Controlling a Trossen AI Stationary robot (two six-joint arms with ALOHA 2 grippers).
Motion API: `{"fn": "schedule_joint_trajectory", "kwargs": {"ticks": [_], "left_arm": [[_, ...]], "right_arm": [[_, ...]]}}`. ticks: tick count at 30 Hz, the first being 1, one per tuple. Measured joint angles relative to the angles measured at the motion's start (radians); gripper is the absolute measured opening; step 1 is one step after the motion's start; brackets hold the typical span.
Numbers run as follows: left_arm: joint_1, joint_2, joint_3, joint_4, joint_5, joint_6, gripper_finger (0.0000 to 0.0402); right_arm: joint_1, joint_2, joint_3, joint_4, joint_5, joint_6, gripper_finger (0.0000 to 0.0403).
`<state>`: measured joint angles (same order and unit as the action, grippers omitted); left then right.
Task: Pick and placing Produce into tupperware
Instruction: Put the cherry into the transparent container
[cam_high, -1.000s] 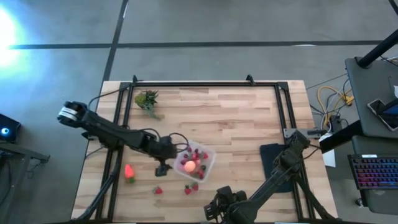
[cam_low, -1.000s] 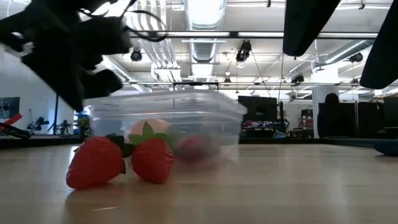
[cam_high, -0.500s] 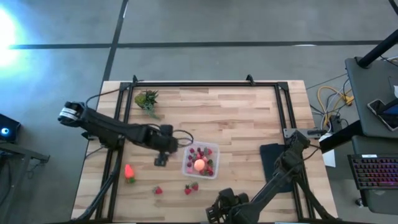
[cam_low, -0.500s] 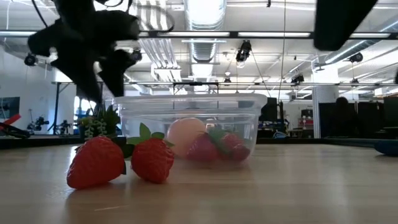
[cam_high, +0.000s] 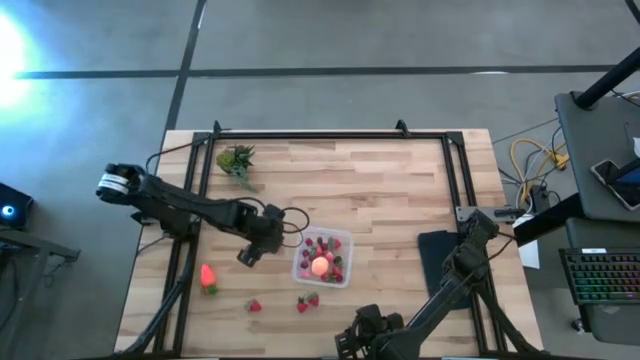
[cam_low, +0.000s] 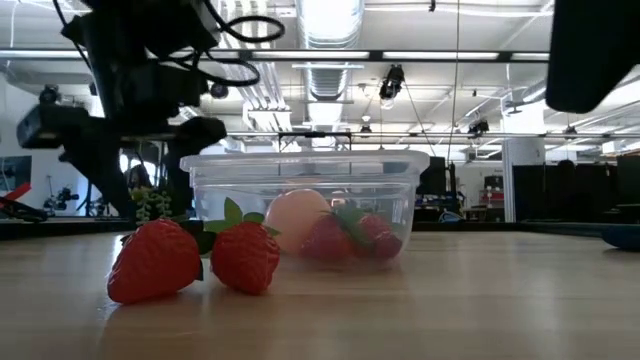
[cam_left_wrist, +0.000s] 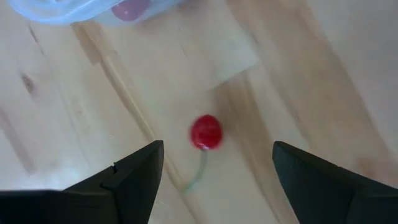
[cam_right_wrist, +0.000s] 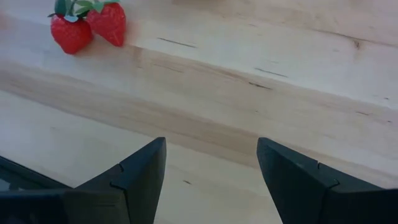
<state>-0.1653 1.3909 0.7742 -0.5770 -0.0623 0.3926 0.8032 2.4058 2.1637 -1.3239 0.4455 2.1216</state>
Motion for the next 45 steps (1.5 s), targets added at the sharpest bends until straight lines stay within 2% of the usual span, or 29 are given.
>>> {"fn": "schedule_joint_trajectory", "kwargs": {"ticks": [9, 13, 27, 45], "left_arm": [[0.027, 0.133, 0.0, 0.046, 0.003, 0.012, 0.0285], [0.036, 0.153, 0.003, 0.049, 0.011, 0.015, 0.028], [0.085, 0.152, 0.0, 0.11, 0.004, 0.013, 0.0173], [0.094, 0.151, 0.0, 0.117, 0.025, 0.008, 0.011]], "right_arm": [[0.001, 0.0, -0.014, 0.008, 0.0, 0.026, 0.0244], [0.002, 0.0, -0.014, 0.009, 0.0, 0.026, 0.0244], [0.002, 0.0, -0.021, 0.022, 0.0, 0.026, 0.0244], [0.002, 0.0, -0.021, 0.027, -0.002, 0.033, 0.0244]]}}
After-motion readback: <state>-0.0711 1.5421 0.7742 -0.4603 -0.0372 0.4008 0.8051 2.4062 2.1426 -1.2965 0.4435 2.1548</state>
